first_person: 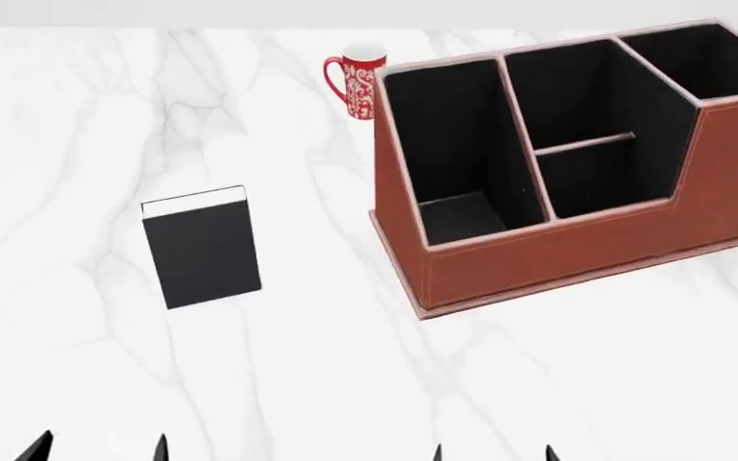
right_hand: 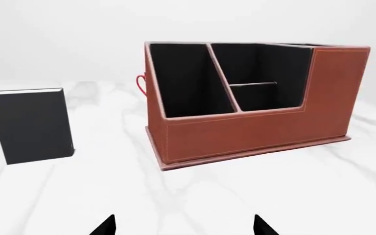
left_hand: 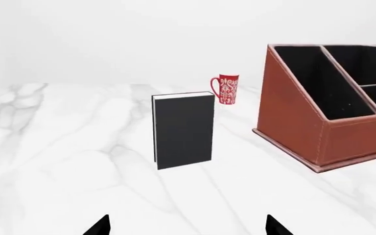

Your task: Pick up the book and place it in the right compartment of the caddy.

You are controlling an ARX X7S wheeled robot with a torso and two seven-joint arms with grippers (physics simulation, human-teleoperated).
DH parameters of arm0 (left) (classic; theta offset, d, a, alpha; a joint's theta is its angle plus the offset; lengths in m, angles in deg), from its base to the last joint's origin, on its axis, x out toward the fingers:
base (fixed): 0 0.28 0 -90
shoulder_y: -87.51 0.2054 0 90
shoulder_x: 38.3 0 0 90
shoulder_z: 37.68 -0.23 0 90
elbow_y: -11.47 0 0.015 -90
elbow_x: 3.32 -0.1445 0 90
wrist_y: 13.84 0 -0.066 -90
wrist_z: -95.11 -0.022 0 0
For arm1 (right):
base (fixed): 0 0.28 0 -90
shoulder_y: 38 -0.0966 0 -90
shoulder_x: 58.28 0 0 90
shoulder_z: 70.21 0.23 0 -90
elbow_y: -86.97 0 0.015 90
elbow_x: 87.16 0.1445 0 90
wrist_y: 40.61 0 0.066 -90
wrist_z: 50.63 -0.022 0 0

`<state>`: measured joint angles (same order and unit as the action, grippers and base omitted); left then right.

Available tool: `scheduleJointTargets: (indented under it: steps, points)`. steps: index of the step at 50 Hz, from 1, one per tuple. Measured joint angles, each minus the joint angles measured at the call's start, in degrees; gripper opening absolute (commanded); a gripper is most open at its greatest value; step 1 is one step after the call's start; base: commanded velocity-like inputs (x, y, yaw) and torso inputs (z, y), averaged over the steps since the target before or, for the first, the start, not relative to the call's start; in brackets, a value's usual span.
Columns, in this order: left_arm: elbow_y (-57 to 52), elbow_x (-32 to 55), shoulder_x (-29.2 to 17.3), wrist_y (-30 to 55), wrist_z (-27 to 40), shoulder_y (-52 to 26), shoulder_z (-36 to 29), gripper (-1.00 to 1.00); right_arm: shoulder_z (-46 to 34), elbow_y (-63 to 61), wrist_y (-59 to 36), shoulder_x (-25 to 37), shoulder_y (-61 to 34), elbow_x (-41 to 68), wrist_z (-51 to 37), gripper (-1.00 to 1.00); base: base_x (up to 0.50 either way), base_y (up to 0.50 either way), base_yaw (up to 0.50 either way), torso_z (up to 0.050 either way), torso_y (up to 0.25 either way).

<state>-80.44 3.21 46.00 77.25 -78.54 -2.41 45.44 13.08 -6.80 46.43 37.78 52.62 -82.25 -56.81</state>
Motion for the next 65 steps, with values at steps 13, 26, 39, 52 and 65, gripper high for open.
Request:
scheduleJointTargets:
  steps: [13,26,39,52,65]
  points:
    - [-0.82,-1.47,1.86,0.69,-1.95,0.46,2.12,1.00,1.81,-0.36,0.07,-2.03,0.43,-2.41,1.95,1.00,0.00,0.00,0.00,0.000,0.000]
    - [-1.96,-1.63,1.96,1.44,-1.79,0.91,2.75,1.00,1.46,-1.28,-0.47,-2.45,0.44,-3.78,1.49,1.00,0.00,0.00,0.00,0.000,0.000]
    - [-12.05,-0.95,-0.63,6.09,3.90,5.70,9.26,1.00,2.48,-6.63,-16.31,-1.84,-10.23,-2.09,-0.72,1.00,0.00,0.00,0.00,0.000,0.000]
    - [-25.56,3.65,-2.57,9.46,10.23,16.13,24.38,1.00,4.07,-2.40,-30.99,-0.91,-30.80,-0.91,-3.70,1.00,0.00,0.00,0.00,0.000,0.000]
    - [-32.74,6.55,-3.72,11.67,13.26,20.94,31.66,1.00,2.95,-1.47,-40.55,-0.09,-42.90,-0.88,-5.52,1.00,0.00,0.00,0.00,0.000,0.000]
